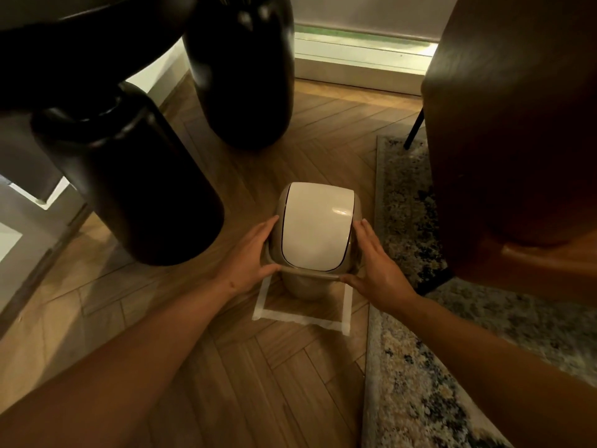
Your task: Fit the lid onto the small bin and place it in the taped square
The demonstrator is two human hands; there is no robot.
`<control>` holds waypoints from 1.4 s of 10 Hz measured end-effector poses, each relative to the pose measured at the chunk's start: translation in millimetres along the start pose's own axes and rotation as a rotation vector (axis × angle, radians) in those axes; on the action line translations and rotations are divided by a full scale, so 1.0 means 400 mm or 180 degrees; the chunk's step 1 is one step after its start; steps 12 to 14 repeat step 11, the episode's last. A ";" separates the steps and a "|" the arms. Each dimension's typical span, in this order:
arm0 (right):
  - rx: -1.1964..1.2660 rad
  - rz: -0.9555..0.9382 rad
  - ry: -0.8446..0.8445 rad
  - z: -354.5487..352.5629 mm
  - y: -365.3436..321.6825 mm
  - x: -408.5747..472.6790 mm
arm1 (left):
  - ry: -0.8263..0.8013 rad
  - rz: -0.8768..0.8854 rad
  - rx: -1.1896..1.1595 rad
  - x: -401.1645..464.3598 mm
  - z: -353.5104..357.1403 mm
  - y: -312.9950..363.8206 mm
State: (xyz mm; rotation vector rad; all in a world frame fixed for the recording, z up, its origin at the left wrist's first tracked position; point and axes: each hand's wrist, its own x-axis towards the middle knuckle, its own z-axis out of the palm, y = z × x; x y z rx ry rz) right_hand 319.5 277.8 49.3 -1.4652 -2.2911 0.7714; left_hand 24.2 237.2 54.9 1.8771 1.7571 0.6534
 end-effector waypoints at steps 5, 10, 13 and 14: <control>-0.0164 -0.0143 0.0103 0.014 0.007 -0.012 | -0.0066 -0.0006 0.0010 0.004 -0.001 -0.012; -0.0211 -0.0134 0.0050 0.003 0.006 -0.016 | -0.0085 0.0008 0.0071 0.006 0.002 -0.016; -0.0158 -0.0140 0.0025 -0.007 -0.007 -0.018 | -0.0068 0.0026 -0.0043 -0.001 0.003 -0.003; -0.0158 -0.0140 0.0025 -0.007 -0.007 -0.018 | -0.0068 0.0026 -0.0043 -0.001 0.003 -0.003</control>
